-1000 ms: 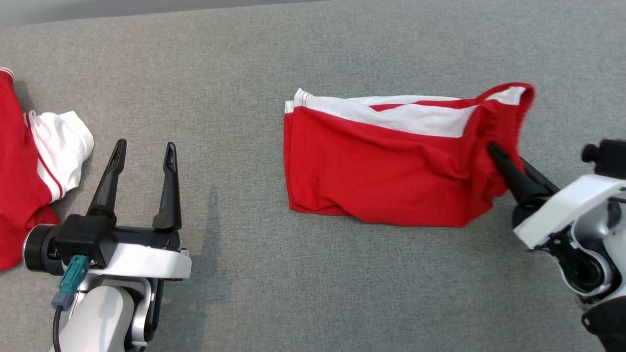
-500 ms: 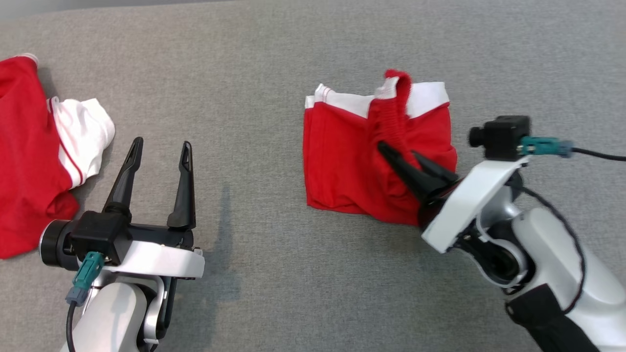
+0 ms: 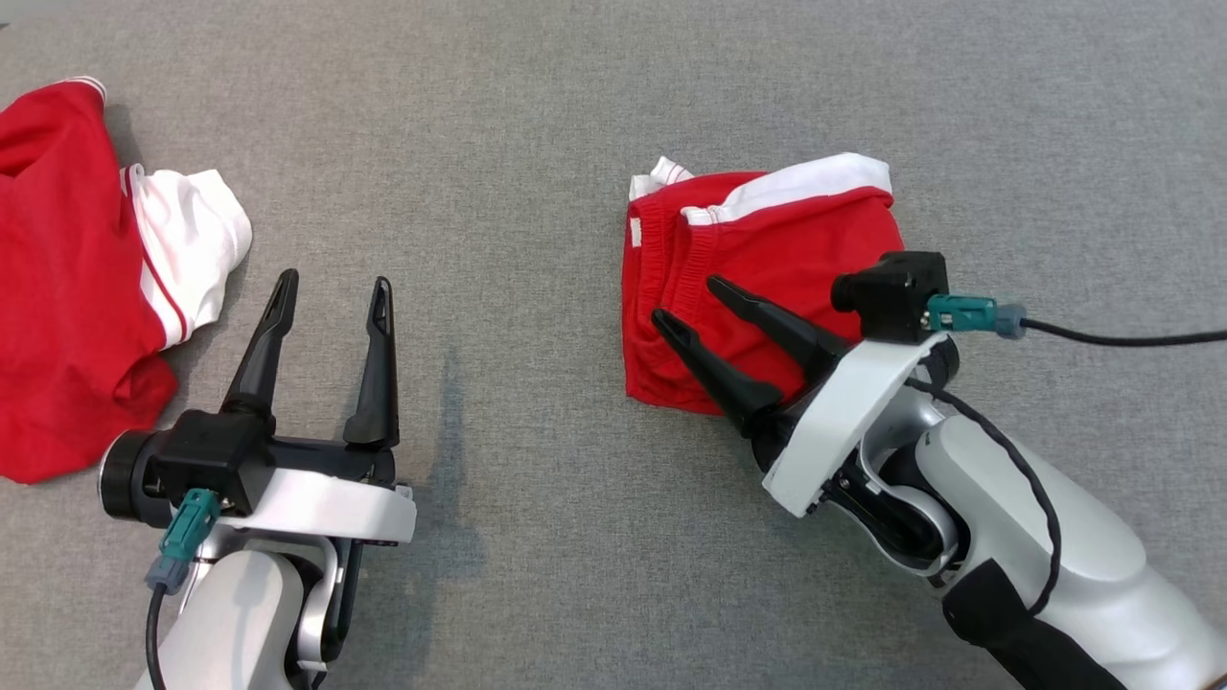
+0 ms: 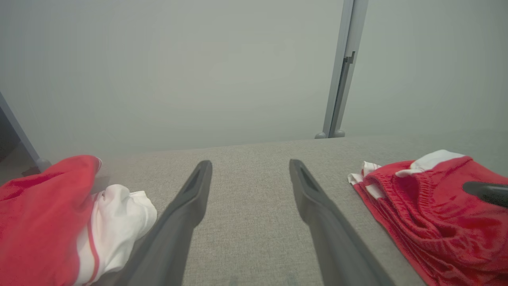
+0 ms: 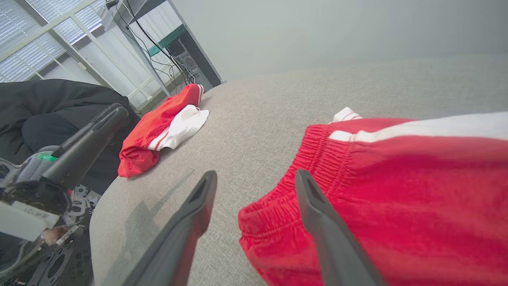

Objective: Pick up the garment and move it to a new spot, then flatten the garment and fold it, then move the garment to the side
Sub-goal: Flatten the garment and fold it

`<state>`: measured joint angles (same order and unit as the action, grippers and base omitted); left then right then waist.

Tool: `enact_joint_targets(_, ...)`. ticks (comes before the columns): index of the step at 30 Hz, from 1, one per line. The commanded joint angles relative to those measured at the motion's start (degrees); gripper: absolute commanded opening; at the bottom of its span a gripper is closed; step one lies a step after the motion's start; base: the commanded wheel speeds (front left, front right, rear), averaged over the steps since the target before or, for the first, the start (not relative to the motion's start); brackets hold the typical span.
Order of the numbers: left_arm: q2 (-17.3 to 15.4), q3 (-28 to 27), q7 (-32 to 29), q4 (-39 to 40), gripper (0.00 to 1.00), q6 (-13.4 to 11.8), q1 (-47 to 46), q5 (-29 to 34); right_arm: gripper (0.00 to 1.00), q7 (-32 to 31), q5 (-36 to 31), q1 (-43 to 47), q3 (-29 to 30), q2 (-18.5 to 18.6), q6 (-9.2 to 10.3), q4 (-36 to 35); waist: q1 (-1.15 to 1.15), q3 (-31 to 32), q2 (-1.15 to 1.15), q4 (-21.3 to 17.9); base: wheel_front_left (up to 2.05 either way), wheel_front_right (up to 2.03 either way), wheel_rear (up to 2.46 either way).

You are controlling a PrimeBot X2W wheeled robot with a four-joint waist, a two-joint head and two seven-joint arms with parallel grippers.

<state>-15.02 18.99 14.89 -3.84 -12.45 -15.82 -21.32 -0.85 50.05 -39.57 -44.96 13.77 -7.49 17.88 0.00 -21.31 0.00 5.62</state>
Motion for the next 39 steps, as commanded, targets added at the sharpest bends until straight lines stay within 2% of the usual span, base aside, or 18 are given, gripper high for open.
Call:
enact_joint_targets(1,-0.02,-0.36,0.15,-0.12,1.00,0.26,-0.88,0.21,1.00,1.04,-0.30,-0.71,-0.55,0.86,0.00,-0.43,0.00,0.10,0.00,-0.17,0.00,0.00,0.00)
enact_joint_targets(5,0.28,-0.80,0.15,-0.37,1.00,0.53,-0.52,0.73,1.00,5.88,-1.06,0.38,-1.68,3.26,0.00,-2.78,0.00,0.74,0.00,-0.80,0.00,0.00,0.00)
enact_joint_targets(8,0.33,-1.18,0.16,-0.61,1.00,0.57,0.43,0.80,1.00,11.03,-1.99,2.66,1.28,5.03,0.00,-4.12,0.00,1.67,0.00,-1.42,0.00,0.00,0.00)
enact_joint_targets(11,0.17,-1.58,0.16,-0.74,1.00,0.44,1.38,0.80,1.00,14.59,-4.57,5.86,7.45,6.43,0.00,-4.91,0.00,2.90,0.00,-2.19,0.00,0.00,0.00)
enact_joint_targets(14,-0.16,-2.21,0.16,-0.59,1.00,0.05,2.35,0.53,1.00,15.88,-9.19,10.16,16.13,6.59,0.00,-6.33,0.00,4.30,0.00,-3.15,0.00,0.00,0.00)
enact_joint_targets(20,-0.98,-2.61,-0.14,0.03,1.00,-0.53,4.12,0.21,1.00,16.18,-20.25,19.31,31.67,4.55,0.00,-9.91,0.00,7.30,0.00,-4.96,0.00,0.00,0.00)
enact_joint_targets(22,-1.25,-2.56,-0.57,0.14,1.00,-0.64,4.79,0.16,1.00,16.09,-22.64,22.19,34.33,3.59,0.00,-10.64,0.00,8.35,0.00,-5.38,0.00,0.00,0.00)
enact_joint_targets(26,-1.78,-2.42,-1.21,0.21,1.00,-0.73,6.12,-0.33,1.00,14.84,-25.32,26.32,37.69,2.07,0.00,-11.70,0.00,10.79,0.00,-5.96,0.00,0.00,0.00)
enact_joint_targets(31,-2.40,-2.35,-2.24,0.52,1.00,-0.87,8.05,-0.76,1.00,13.01,-26.97,29.57,39.04,0.97,0.00,-13.24,0.00,13.60,0.00,-6.44,0.00,0.00,0.00)
enact_joint_targets(39,-3.73,-2.79,-4.45,1.77,1.00,-2.56,14.29,-1.60,1.00,8.86,-28.12,35.00,40.12,-0.03,0.00,-15.84,0.00,19.37,0.00,-6.93,0.00,0.00,0.00)
